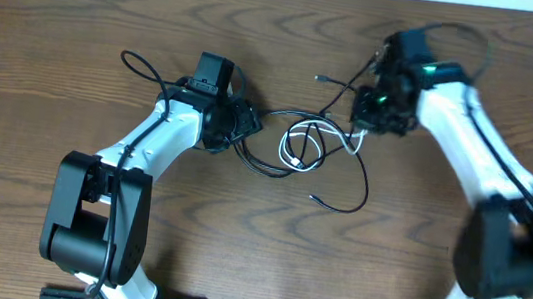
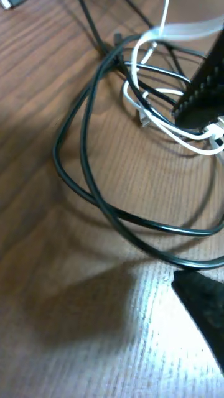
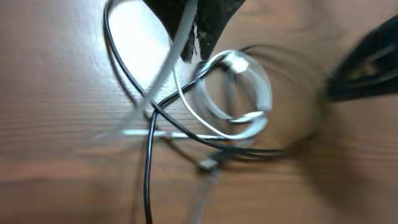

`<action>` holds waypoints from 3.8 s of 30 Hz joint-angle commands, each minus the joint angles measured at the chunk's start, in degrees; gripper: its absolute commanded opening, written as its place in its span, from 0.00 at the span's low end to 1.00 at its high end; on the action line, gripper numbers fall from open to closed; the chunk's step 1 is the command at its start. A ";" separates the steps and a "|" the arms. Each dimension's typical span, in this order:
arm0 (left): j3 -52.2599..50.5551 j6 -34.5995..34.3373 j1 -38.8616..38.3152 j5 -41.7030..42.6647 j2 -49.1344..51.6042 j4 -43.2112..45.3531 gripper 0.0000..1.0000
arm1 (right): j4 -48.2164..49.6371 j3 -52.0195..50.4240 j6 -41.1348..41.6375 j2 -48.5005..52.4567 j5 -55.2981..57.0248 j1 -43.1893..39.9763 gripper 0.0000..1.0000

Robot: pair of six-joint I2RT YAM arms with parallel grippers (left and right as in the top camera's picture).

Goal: Untangle cables

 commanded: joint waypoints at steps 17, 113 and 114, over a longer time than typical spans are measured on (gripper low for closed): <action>0.37 16.06 -5.18 6.71 0.83 4.70 0.75 | -9.88 21.33 -1.25 -24.22 -7.67 -6.12 0.01; 1.46 9.14 -27.58 10.97 15.91 44.87 0.10 | 1.29 22.62 4.94 -21.16 -36.24 -25.51 0.02; 1.46 9.14 -26.91 11.02 15.72 44.35 0.08 | 1.27 22.62 4.94 -21.16 -35.85 -25.94 0.01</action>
